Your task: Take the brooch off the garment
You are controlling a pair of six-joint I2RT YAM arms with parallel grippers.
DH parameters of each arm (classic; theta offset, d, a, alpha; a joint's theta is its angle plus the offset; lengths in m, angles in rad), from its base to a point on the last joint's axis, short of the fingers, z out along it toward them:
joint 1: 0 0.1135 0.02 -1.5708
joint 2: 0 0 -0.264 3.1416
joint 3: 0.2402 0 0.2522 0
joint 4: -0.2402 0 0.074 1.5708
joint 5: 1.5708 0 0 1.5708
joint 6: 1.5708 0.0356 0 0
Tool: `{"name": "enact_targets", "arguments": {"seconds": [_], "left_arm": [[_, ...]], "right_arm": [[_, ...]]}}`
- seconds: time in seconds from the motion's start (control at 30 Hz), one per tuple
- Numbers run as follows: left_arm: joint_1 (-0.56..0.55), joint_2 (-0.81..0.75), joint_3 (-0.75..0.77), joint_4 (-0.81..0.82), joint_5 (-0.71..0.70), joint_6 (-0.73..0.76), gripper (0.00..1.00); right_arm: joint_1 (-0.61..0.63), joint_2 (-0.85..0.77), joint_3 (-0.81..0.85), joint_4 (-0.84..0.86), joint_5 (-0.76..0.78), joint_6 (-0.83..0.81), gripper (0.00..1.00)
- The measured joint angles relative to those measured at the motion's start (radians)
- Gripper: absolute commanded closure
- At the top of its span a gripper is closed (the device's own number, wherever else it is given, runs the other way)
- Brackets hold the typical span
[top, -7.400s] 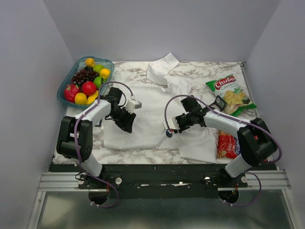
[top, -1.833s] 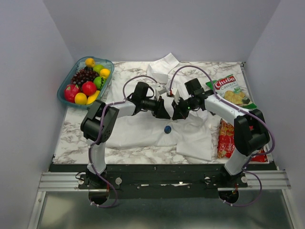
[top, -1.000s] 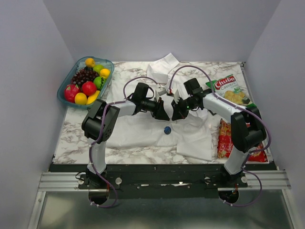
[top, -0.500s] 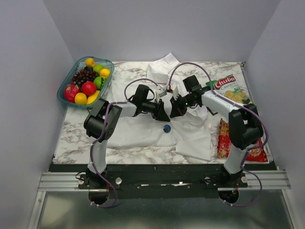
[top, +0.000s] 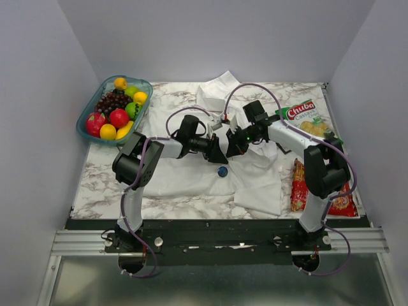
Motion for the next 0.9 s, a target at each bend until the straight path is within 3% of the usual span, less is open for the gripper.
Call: {"name": "enact_targets", "arguments": {"seconds": [0.53, 0.67, 0.9], "left_arm": [[0.047, -0.024, -0.040, 0.175, 0.021, -0.129, 0.61], [0.045, -0.024, -0.040, 0.187, 0.030, -0.136, 0.67], [0.041, -0.024, -0.040, 0.175, 0.039, -0.107, 0.68]], "right_arm": [[0.002, 0.002, 0.022, -0.037, 0.002, -0.026, 0.99], [0.002, 0.002, 0.031, -0.040, 0.002, -0.027, 0.99], [0.002, 0.006, 0.031, -0.047, 0.002, -0.029, 0.99]]}}
